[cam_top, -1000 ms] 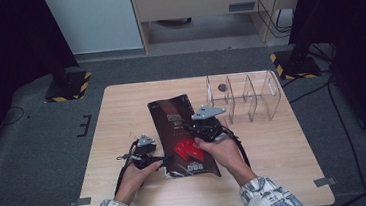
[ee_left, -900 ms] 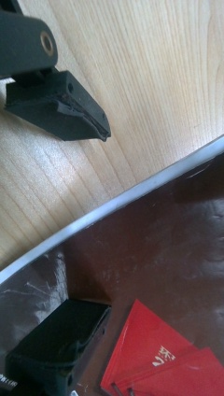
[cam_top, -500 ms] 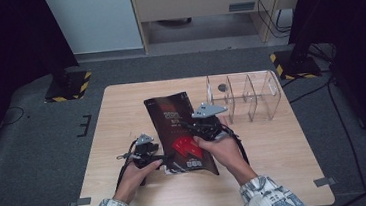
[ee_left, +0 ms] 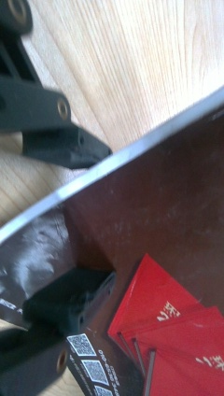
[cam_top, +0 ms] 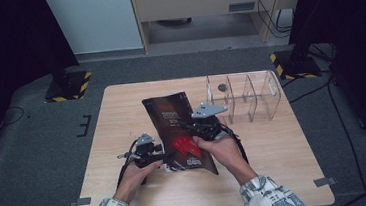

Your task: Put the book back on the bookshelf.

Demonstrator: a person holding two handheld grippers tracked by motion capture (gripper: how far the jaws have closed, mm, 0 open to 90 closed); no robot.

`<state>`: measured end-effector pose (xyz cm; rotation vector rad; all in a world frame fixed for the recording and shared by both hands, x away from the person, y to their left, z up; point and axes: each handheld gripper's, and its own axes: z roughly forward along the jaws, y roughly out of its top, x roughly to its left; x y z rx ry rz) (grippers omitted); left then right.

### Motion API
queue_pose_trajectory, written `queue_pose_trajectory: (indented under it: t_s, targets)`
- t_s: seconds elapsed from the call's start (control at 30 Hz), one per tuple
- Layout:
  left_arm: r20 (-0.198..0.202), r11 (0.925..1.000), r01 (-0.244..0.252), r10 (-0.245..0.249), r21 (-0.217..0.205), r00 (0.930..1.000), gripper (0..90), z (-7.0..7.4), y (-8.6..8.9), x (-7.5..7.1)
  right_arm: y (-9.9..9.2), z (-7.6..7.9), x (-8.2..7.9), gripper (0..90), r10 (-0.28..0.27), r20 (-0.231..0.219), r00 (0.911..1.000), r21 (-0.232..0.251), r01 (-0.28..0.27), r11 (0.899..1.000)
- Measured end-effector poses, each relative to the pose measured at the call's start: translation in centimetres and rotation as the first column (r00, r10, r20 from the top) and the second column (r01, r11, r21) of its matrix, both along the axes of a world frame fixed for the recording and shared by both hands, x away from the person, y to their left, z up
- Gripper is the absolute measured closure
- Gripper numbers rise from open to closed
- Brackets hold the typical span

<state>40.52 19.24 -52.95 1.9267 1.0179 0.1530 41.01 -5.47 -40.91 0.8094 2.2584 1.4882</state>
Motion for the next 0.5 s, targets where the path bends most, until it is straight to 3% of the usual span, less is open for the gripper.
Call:
queue_pose_trajectory:
  t_s: [0.27,0.33,0.5]
  targets:
    - [-0.018,0.9989,-0.040,0.039,-0.024,0.9991,64.5,0.5,0.8,0.3,-0.1,0.1,-0.1,87.1,0.010,0.013,0.9999,0.012,-0.010,1.000]
    - [-0.022,0.9983,-0.050,0.049,-0.030,0.9985,74.5,0.7,1.0,0.4,-0.1,0.1,-0.2,87.1,0.014,0.018,0.9997,0.015,-0.014,1.000]
    - [-0.041,0.9976,-0.055,0.053,-0.041,0.9977,82.3,1.0,1.5,0.5,-0.2,0.0,-0.2,87.1,0.019,0.026,0.9995,0.020,-0.019,1.000]
